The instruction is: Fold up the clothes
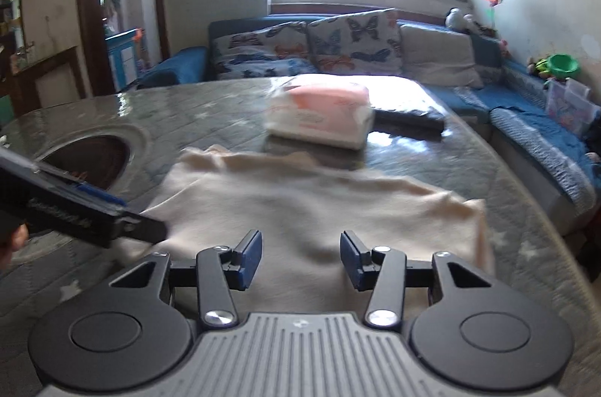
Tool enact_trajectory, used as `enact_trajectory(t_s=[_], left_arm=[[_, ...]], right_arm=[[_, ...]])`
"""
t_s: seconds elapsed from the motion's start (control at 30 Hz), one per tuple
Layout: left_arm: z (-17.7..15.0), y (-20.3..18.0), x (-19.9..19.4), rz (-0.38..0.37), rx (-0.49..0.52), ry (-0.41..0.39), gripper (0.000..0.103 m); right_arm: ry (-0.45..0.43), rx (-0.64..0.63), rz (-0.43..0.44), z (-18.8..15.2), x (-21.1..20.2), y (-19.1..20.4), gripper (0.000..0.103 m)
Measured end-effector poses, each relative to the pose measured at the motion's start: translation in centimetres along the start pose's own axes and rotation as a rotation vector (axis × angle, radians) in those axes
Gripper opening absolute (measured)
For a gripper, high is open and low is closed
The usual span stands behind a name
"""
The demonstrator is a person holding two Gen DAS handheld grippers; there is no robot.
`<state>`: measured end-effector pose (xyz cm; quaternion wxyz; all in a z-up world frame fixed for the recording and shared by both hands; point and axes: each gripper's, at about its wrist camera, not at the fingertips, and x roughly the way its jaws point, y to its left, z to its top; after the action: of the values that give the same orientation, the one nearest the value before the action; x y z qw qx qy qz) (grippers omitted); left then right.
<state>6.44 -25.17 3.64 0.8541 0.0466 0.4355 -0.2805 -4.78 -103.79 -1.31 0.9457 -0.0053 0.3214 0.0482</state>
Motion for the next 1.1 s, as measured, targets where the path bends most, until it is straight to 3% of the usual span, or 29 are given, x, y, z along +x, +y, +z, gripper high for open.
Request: enact_trajectory(t_s=[0.17,0.3,0.47,0.73,0.93,1.1], left_arm=[[-0.3,0.1,-0.1,0.021,0.006,-0.008,0.087],[-0.5,0.4,-0.3,0.026,-0.004,-0.014,0.103],[-0.8,0.4,-0.4,0.027,-0.018,-0.011,0.103],[-1.1,0.5,-0.8,0.022,-0.043,-0.015,0.103],[-1.5,0.1,-1.2,0.050,-0.004,-0.041,0.103],[-1.8,-0.2,-1.5,0.055,0.011,-0.045,0.103]], right_arm=[[0.010,-0.073,0.001,-0.8,0.2,1.9,0.050],[-0.016,-0.052,0.028,-0.8,-0.7,1.9,0.054],[0.012,-0.083,0.032,-1.5,0.0,2.7,0.057],[-0.028,-0.082,-0.003,-1.8,-2.0,2.1,0.065],[-0.038,0.021,-0.061,-3.0,-3.8,-0.8,0.066],[0.009,0.119,-0.094,-4.4,-3.8,-3.6,0.066]])
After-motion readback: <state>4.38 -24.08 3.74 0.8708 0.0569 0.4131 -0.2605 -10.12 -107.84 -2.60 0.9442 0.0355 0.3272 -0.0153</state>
